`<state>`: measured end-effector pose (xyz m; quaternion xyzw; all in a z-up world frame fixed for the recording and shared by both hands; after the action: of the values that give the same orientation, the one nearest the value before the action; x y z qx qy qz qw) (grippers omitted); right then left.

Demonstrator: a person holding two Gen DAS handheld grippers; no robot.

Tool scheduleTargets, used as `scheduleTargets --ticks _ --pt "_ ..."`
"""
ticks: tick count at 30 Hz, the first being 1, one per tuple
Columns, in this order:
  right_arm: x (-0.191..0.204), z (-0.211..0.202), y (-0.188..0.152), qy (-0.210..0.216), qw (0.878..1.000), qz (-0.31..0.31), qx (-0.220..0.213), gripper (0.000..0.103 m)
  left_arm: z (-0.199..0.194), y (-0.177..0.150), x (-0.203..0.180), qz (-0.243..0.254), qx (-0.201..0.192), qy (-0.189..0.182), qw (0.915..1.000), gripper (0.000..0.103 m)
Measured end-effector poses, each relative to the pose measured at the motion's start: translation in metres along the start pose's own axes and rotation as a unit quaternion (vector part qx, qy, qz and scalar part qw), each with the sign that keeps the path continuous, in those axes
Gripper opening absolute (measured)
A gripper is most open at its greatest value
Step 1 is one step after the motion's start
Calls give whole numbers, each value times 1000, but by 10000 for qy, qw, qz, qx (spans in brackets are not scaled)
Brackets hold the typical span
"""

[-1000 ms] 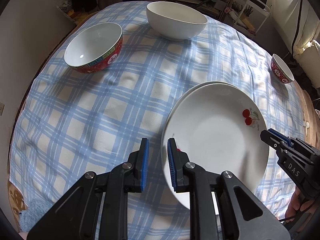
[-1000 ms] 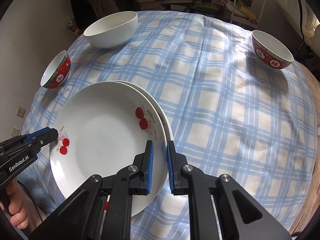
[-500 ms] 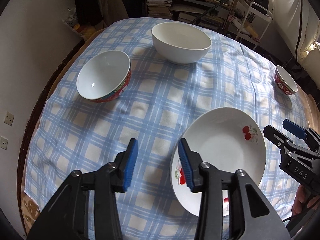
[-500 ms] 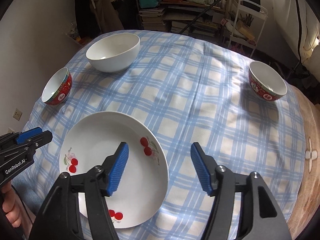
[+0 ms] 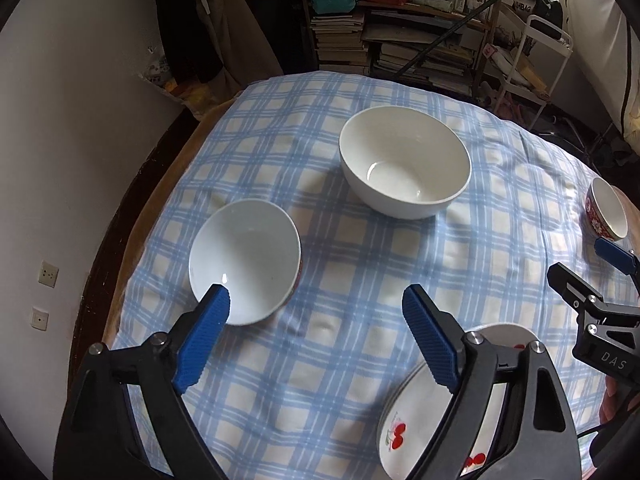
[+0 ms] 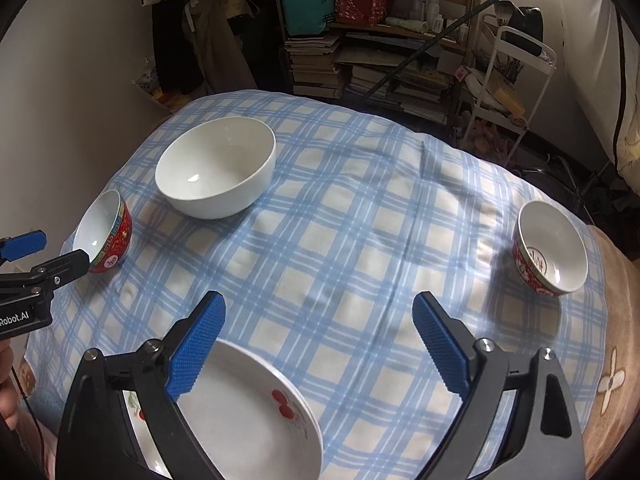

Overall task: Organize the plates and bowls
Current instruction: 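Move both grippers toward the plain white bowls, then close the left gripper on a white bowl rim while the right gripper grips another white bowl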

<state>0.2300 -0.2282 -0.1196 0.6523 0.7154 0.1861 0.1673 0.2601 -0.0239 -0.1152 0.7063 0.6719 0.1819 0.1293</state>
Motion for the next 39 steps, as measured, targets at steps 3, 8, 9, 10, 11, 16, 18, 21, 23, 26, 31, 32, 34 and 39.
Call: scheduleTargets --ticks 3,8,9,10,11,16,18,21,23,26,31,32,34,39 --pt "-2 10 20 7 10000 -71 -26 99 10 21 0 44 -49 105 9999 87" --pt "-5 21 52 108 9996 -15 -244 99 31 48 2 -99 7 -30 9999 87" --pt "-5 25 57 159 9996 23 -250 99 35 53 3 -133 16 -49 9999 87" --pt "-6 29 63 202 9995 51 -242 99 40 58 3 -167 33 -60 9998 87" --pt "-5 34 69 224 9995 68 -227 99 46 63 3 -205 54 -72 9997 87" --pt "0 61 91 271 9995 91 -99 99 77 78 -1 -158 253 -116 9995 87" --pt "3 73 95 351 9992 167 16 96 90 80 -3 -126 349 -139 9992 87" --pt "8 91 97 445 9983 248 267 83 102 83 -6 -133 460 -206 9986 87" --pt "11 102 96 537 9972 313 421 73 107 85 -9 -124 494 -272 9983 78" --pt "14 117 93 708 9943 478 630 54 114 85 -13 -98 602 -346 9975 56" --pt "21 129 90 1191 9863 801 813 25 124 82 -22 -228 768 -743 9940 27" --pt "24 131 90 1263 9851 810 838 17 126 80 -24 -257 817 -831 9928 21" --pt "29 132 90 1290 9844 790 904 15 129 78 -27 -353 910 -964 9905 14" --pt "34 123 88 1175 9871 691 844 12 120 69 -27 -281 875 -780 9927 12"
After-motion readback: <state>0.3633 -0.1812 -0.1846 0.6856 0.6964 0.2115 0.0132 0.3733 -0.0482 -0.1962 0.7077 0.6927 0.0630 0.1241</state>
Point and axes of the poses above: each gripper's, at about its wrist camera, not at the fingertips, and z roughly the way its jaws point, x to its left, y to its top, the point moved 6 cm from there along z, roughly the way its jaws point, and after that the axes turned 7 degrees about -z, right-handed, at the moved point
